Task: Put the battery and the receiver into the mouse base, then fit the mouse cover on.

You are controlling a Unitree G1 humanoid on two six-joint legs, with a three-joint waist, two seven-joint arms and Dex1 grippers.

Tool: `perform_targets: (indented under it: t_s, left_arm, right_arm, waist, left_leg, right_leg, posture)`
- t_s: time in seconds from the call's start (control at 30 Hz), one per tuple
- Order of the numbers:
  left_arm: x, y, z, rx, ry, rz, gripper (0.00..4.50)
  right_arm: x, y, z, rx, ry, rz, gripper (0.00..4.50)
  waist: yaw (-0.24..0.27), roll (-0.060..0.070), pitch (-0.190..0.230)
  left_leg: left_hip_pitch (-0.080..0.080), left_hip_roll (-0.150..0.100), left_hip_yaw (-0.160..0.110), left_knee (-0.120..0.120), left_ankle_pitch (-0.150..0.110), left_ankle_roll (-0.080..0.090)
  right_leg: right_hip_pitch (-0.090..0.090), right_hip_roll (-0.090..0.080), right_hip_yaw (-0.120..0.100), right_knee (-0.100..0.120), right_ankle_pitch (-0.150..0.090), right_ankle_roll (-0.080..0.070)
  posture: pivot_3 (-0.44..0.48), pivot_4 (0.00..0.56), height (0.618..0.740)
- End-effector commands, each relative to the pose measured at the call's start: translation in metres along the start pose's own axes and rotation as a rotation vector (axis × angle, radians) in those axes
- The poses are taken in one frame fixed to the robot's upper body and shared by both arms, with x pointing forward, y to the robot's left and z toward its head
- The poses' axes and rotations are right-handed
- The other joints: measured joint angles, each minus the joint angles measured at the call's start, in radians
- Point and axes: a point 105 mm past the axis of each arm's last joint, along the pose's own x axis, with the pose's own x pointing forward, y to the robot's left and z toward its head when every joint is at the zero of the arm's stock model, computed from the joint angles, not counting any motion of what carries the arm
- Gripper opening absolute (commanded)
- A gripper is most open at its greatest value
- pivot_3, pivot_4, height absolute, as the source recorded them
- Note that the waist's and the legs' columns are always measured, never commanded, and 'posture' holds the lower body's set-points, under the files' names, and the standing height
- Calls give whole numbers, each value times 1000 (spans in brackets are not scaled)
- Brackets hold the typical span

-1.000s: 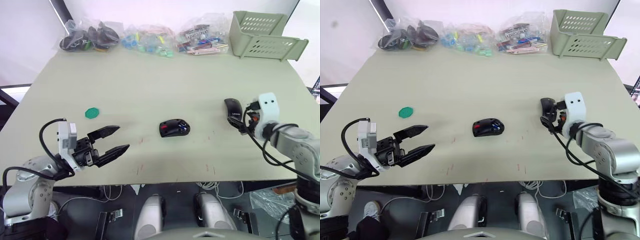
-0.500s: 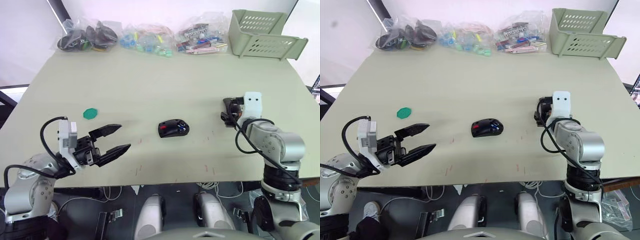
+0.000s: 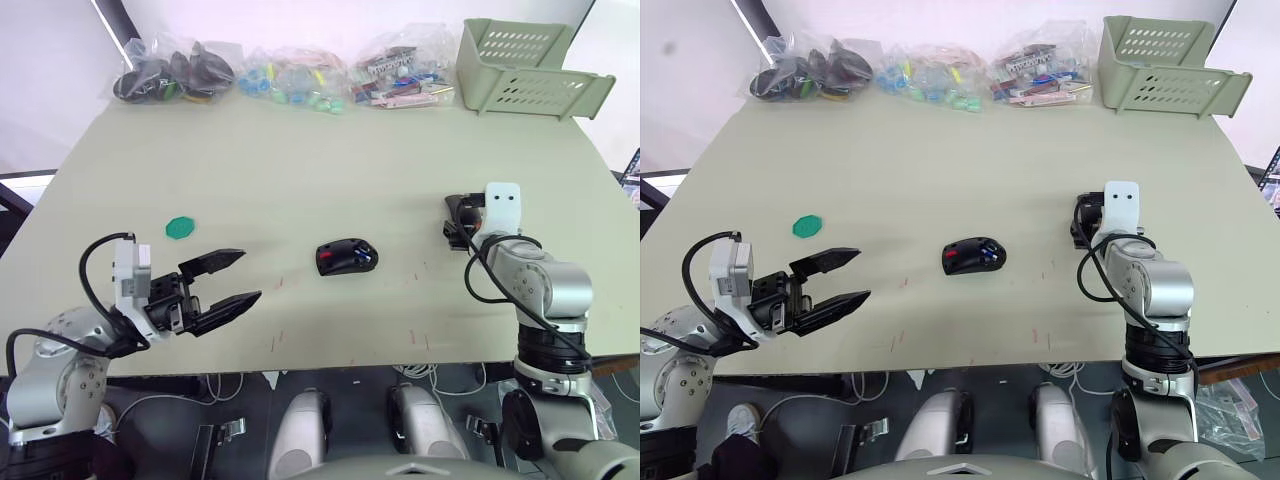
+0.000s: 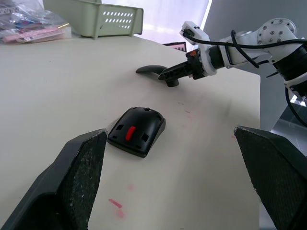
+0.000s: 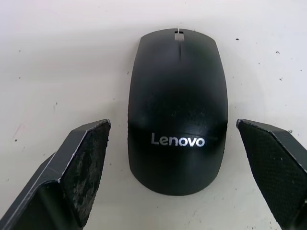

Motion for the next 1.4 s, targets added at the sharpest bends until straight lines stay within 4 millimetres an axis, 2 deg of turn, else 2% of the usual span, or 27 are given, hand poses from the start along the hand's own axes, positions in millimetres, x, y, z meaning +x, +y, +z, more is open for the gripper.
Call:
perform_targets:
  t_s: [0.03,0.07,0.97,1.03,1.07,1.1,1.4]
  left_arm:
    - [-2,-2,6,32,-8,-11,4500]
    - [-2,-2,5,32,-6,-10,4500]
    - [-1,-2,-1,16,-4,0,4500]
    - [0,-2,-1,15,-4,0,4500]
    - [0,-1,-1,15,-4,1,4500]
    - [0,-1,-1,16,-4,1,4500]
    - [1,0,-2,17,-10,6,4500]
  right_arm:
    - [-3,2,17,-3,-69,2,4189]
    - [-3,2,17,-7,-67,3,3918]
    - [-3,-1,15,-14,-60,-12,3918]
    - [-3,-1,15,-15,-59,-15,3278]
    - [-3,-1,15,-17,-59,-15,3141]
    - [-3,-1,14,-18,-58,-16,2667]
    - [-6,-2,20,-77,-79,-1,2667]
  waist:
    - [0,0,0]
    - [0,0,0]
    - [0,0,0]
    - [0,0,0]
    - [0,0,0]
    - [0,0,0]
    - [0,0,0]
  left_leg:
    - [0,0,0,0,0,0]
    - [0,0,0,0,0,0]
    - [0,0,0,-1,0,0]
    - [0,0,0,-1,0,0]
    - [0,0,0,-1,0,0]
    - [0,0,0,-1,0,0]
    - [0,0,0,-1,0,0]
  right_leg:
    - [0,0,0,0,0,0]
    - [0,0,0,0,0,0]
    - [-1,0,1,0,0,-1]
    - [-1,0,1,0,0,-1]
    - [-1,0,1,0,0,-1]
    - [-1,0,1,0,0,-1]
    - [-1,0,1,0,-1,-1]
  posture:
    - [0,150,740]
    - [0,150,740]
    - [0,150,740]
    - [0,150,740]
    - [0,150,740]
    - [0,150,740]
    - [0,150,740]
